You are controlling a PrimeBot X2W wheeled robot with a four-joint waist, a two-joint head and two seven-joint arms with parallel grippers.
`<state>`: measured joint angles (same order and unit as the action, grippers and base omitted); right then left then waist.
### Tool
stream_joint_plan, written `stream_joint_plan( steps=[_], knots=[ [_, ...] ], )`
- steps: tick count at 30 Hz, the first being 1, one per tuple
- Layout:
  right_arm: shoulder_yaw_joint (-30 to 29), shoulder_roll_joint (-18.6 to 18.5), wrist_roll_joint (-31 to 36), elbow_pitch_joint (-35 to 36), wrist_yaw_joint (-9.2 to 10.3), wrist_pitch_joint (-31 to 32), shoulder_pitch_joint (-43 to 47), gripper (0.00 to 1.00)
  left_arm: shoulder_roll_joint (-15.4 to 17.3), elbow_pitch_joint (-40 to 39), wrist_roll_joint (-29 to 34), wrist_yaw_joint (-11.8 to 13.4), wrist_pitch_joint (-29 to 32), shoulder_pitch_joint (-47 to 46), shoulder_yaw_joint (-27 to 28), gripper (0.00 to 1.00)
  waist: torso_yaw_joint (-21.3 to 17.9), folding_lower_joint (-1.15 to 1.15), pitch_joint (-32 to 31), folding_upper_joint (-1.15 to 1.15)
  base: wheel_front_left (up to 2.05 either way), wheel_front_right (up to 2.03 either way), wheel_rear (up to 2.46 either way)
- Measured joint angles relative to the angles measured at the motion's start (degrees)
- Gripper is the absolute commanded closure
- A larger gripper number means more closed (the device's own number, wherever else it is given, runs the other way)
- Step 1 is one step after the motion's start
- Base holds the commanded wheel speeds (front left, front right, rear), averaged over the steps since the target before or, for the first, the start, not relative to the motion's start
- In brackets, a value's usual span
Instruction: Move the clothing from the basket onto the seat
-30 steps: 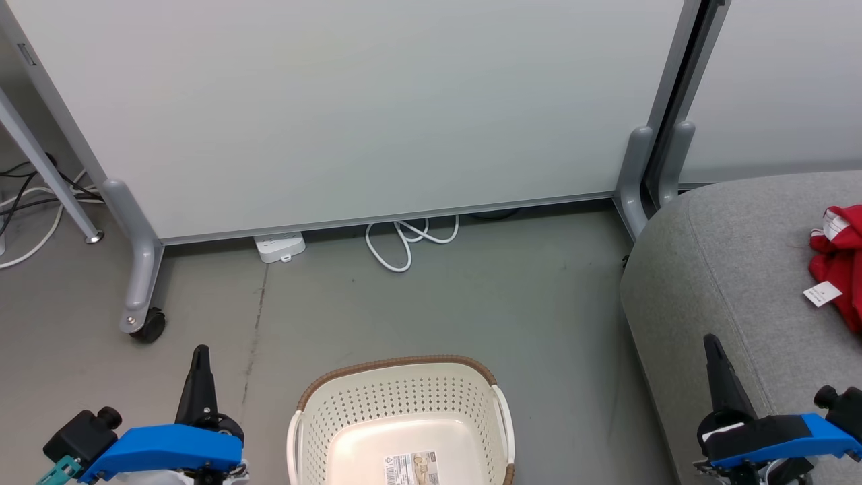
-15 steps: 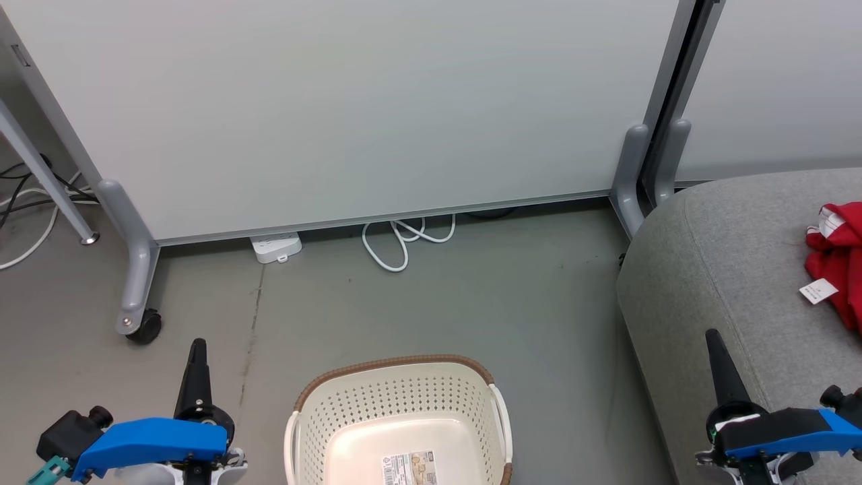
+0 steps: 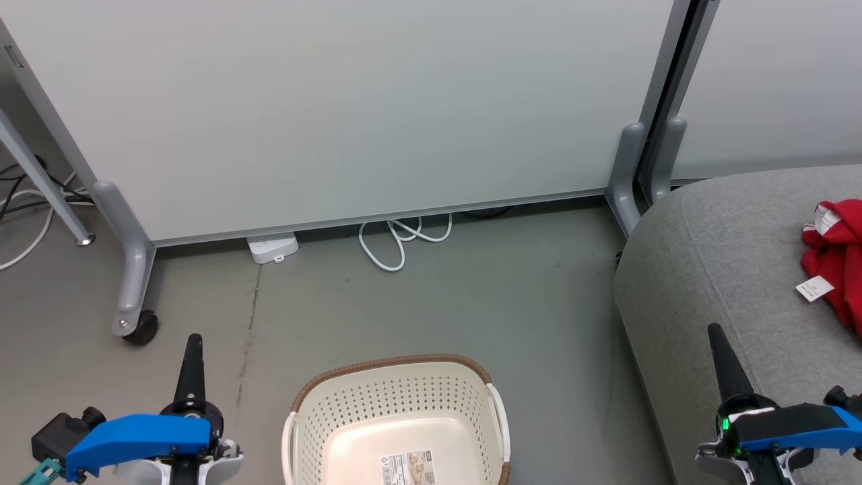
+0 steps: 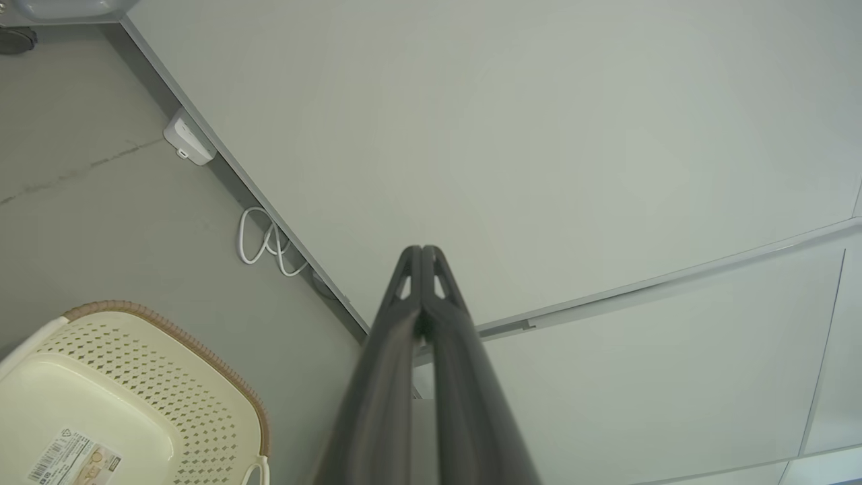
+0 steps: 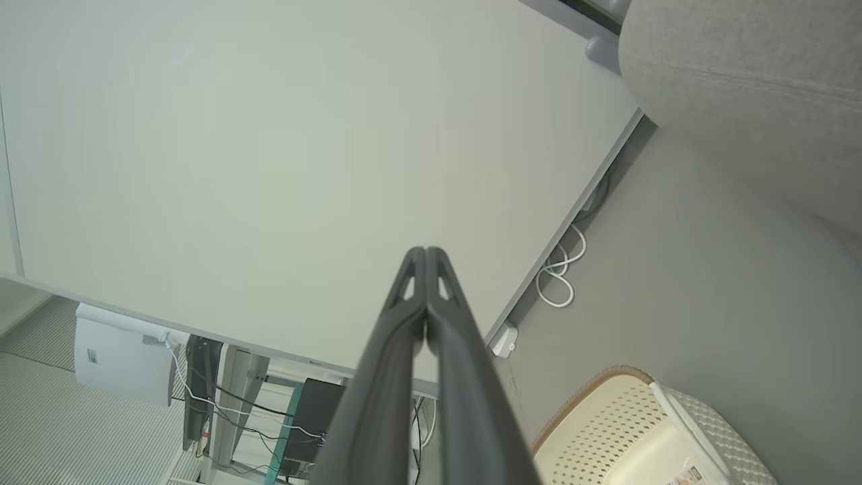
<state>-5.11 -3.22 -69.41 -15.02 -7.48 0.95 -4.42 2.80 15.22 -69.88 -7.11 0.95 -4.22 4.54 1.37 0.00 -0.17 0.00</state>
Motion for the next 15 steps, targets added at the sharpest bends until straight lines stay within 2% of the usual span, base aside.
stream_joint_plan(
  steps=[15],
  knots=[
    [-0.55,0.09,-8.37,0.35,0.0,2.04,-0.57,1.0,0.0,-0.42,-8.25,0.0,2.05,-0.65,0.56,1.0,-0.45,0.0,0.11,0.0,0.0,0.0,0.0]
  ],
)
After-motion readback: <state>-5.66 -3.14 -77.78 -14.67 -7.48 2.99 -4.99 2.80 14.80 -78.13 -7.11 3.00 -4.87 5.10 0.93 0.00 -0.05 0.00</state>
